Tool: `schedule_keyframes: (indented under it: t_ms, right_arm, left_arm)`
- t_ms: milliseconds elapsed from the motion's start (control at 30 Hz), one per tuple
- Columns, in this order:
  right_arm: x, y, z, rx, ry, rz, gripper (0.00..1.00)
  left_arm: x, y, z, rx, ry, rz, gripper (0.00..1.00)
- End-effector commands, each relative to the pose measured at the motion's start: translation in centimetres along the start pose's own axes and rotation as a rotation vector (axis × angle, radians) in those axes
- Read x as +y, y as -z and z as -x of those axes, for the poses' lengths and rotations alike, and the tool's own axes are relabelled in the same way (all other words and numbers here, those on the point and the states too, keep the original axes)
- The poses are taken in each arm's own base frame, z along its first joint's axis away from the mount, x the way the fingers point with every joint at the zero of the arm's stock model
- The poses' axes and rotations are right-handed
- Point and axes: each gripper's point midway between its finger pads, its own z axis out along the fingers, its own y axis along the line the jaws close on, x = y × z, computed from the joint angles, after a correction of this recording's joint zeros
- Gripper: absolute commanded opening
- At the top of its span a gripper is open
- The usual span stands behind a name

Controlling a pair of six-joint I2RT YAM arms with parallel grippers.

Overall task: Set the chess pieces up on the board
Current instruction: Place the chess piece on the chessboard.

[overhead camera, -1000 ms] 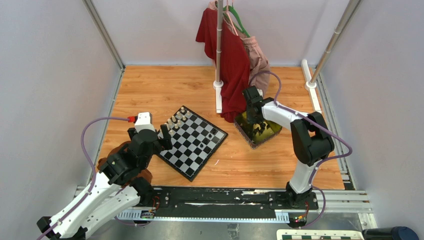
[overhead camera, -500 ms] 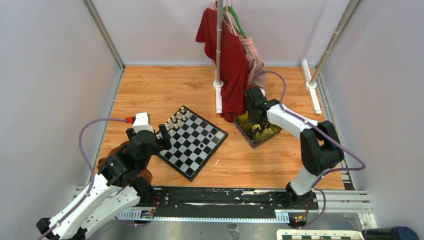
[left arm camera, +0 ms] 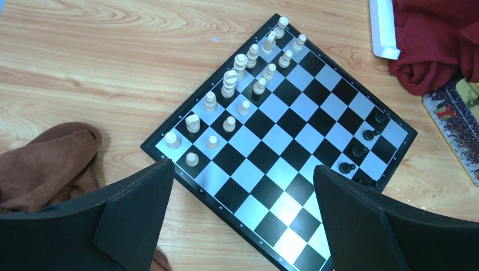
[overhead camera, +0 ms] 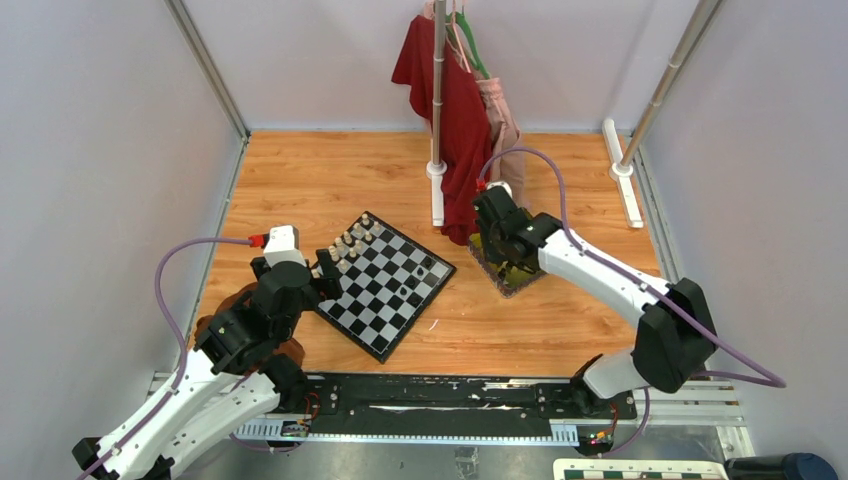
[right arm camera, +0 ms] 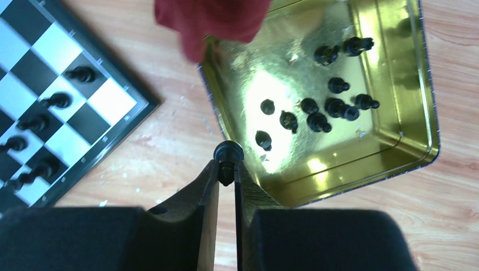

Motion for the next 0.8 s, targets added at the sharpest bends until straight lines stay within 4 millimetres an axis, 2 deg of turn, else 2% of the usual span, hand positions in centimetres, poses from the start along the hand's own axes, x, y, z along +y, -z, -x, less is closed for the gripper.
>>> schedule_keyframes:
  t_ms: [0,200,467,567,767]
  right_arm:
    - [1.3,2.5,-1.2,0.018,0.092,0.012,0.00]
    - [5.2,3.9,-2.1,0.031,0.170,0.100,0.00]
    - [11.2,3.4,-3.8,0.081,0.300,0.194,0.00]
    - [12.8,2.9,-4.1,0.099,0.336,0.214,0.00]
    - [14.5,1.9,-4.4,0.125,0.382,0.231,0.00]
  left_arm:
    - [0.3,0.0,-0.2,-0.004,0.000,0.013,1.00]
    - [0.2,0.0,-0.2,-0.004,-0.002,0.011,1.00]
    - [0.2,0.1,-0.1,-0.009,0.003,0.008,1.00]
    - [0.2,0.1,-0.2,-0.009,0.001,0.006,1.00]
    - [0.2,0.1,-0.1,-0.012,0.001,0.008,1.00]
